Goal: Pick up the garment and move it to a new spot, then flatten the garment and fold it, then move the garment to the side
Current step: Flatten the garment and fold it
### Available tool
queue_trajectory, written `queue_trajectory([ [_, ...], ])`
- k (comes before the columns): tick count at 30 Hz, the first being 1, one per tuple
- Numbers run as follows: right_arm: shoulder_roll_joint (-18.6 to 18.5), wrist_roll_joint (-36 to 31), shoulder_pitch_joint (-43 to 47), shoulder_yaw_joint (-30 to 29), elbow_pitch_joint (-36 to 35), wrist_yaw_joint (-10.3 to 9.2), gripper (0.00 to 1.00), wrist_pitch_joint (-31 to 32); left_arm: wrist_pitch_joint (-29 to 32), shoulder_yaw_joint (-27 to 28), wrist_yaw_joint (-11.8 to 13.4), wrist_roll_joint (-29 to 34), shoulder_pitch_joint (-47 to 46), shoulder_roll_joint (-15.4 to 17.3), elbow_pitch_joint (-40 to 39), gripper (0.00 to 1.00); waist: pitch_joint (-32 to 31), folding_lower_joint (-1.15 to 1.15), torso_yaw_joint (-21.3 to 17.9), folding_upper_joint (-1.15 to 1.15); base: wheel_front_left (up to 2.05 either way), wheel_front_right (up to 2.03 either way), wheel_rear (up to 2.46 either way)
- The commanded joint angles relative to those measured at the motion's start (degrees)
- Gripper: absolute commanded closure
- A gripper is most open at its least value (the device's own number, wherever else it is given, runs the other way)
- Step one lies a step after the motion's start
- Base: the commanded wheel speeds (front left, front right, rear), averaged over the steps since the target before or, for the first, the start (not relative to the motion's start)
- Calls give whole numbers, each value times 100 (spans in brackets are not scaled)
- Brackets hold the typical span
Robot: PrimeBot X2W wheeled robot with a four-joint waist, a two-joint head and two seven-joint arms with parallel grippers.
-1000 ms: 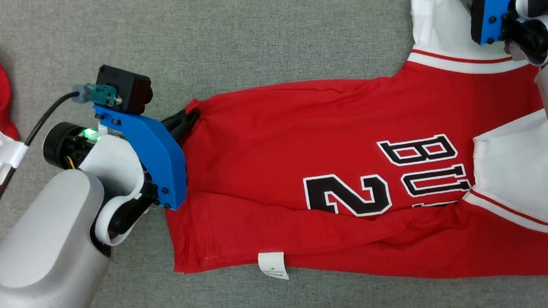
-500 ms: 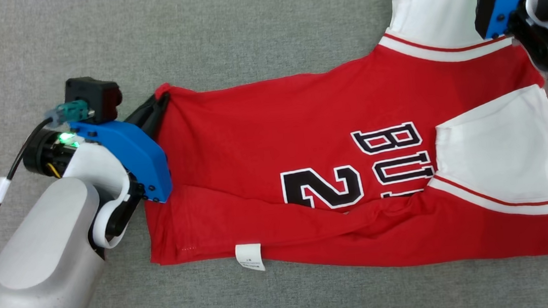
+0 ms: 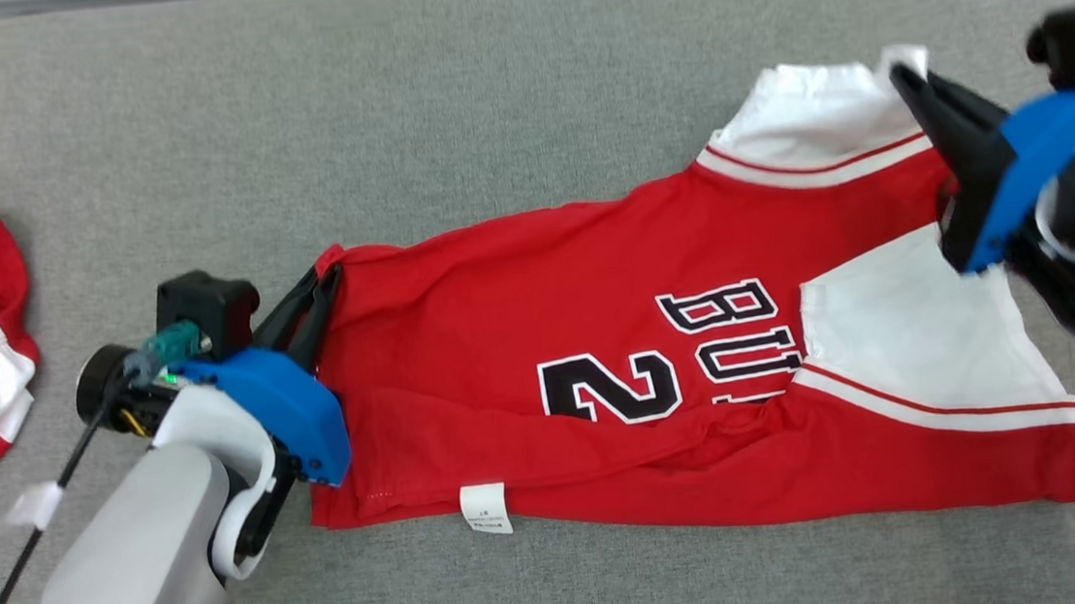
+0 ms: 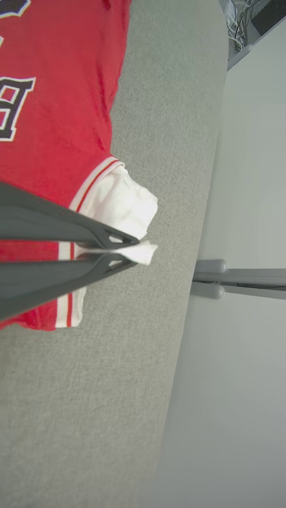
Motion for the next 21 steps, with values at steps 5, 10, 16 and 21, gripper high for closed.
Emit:
queue_trajectory([
  [5, -265, 91, 1155, -435, -954, 1, 100, 138, -697, -12, 111, 208, 350, 13, 154, 100, -335, 1, -65, -1, 0, 0, 0],
  [10, -98, -23, 2173, -942, -1728, 1, 100, 421, -1067, -157, 181, 375, 599, -9, 280, 100, -493, 1, -100, -1, 0, 0, 0],
  [16, 321, -155, 3176, -1371, -2468, 1, 100, 730, -1288, -198, 319, 420, 847, -56, 432, 100, -618, 1, -103, -1, 0, 0, 0],
  [21, 645, -334, 3735, -1573, -2773, 1, 100, 839, -1372, -212, 369, 397, 944, -111, 584, 93, -690, 1, -79, -1, 0, 0, 0],
])
